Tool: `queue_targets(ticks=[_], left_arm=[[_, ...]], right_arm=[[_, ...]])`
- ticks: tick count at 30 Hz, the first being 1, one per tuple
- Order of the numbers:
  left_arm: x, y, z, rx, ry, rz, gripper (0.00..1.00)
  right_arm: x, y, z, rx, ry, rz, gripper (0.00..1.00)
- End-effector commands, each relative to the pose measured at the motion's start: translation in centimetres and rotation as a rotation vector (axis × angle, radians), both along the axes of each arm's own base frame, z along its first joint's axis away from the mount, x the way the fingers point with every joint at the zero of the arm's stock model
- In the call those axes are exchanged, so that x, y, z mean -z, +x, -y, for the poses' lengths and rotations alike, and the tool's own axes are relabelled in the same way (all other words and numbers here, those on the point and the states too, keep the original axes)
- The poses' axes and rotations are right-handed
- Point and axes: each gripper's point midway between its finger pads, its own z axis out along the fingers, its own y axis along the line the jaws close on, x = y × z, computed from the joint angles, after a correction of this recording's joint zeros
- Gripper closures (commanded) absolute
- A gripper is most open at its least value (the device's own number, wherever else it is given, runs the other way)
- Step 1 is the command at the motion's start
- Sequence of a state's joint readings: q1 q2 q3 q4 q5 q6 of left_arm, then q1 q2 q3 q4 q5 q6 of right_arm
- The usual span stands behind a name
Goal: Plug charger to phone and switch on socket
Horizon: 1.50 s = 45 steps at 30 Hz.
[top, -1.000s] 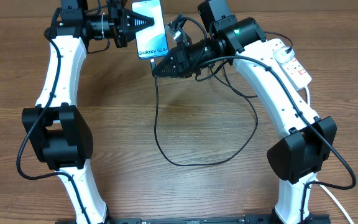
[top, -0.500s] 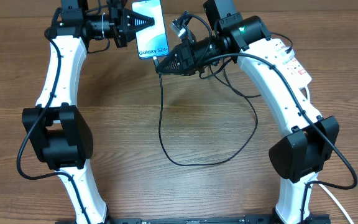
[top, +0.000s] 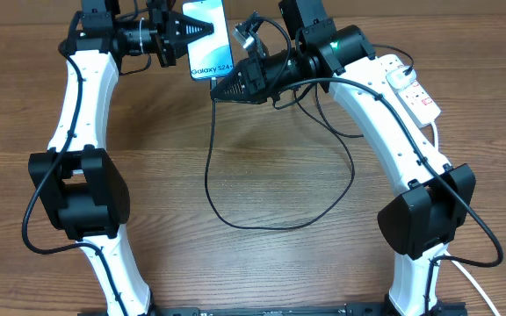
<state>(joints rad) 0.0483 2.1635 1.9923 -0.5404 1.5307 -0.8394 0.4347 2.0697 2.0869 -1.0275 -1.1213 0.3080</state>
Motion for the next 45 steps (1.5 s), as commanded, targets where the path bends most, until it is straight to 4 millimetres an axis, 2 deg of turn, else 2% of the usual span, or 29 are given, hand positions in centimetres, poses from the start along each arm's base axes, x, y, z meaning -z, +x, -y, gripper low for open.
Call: queue_targets(ticks=[1, 8, 14, 29, 37, 38, 40, 42, 43, 45], left_arm=[[-3.3, -1.7, 1.1, 0.062, -0.028, 0.098, 0.96], [-3.4, -1.7, 1.1, 0.063, -0.027, 0.13, 0.96], [-3.4, -1.7, 1.1, 0.064, -0.026, 0.144, 0.96], [-3.4, -2.0, 1.8, 0.078, -0.028, 0.139, 0.96], [-3.4, -1.9, 1.8, 0.077, -0.027, 0.145, 0.96], [-3.4, -1.9, 1.7, 0.076, -0.026, 0.147, 0.96], [-3.2, -1.7, 1.6, 0.063, -0.017, 0.149, 0.96], [-2.9, -1.1, 1.3, 0.031, 0.005, 0.148, 0.96], [-2.6, -0.6, 1.1, 0.005, 0.023, 0.148, 0.96], [-2.3, -0.1, 0.7, -0.023, 0.043, 0.153, 0.96]], right_arm=[[-0.4, 0.4, -0.1, 0.005, 0.013, 0.025, 0.96], [-0.8, 0.8, 0.7, 0.006, 0.038, 0.009, 0.96], [-0.3, 0.8, 1.8, 0.011, 0.02, 0.001, 0.96], [-0.6, 1.5, 1.8, 0.017, 0.037, 0.051, 0.96], [-0.1, 1.9, 1.9, 0.039, 0.005, 0.061, 0.96], [-0.1, 1.9, 1.9, 0.04, 0.004, 0.058, 0.82], [0.0, 1.8, 1.9, 0.039, 0.001, 0.05, 0.61], [0.1, 1.7, 2.0, 0.039, -0.004, 0.041, 0.33], [0.1, 1.6, 2.0, 0.039, -0.006, 0.034, 0.26], [0.3, 1.5, 2.1, 0.04, -0.013, 0.025, 0.2]])
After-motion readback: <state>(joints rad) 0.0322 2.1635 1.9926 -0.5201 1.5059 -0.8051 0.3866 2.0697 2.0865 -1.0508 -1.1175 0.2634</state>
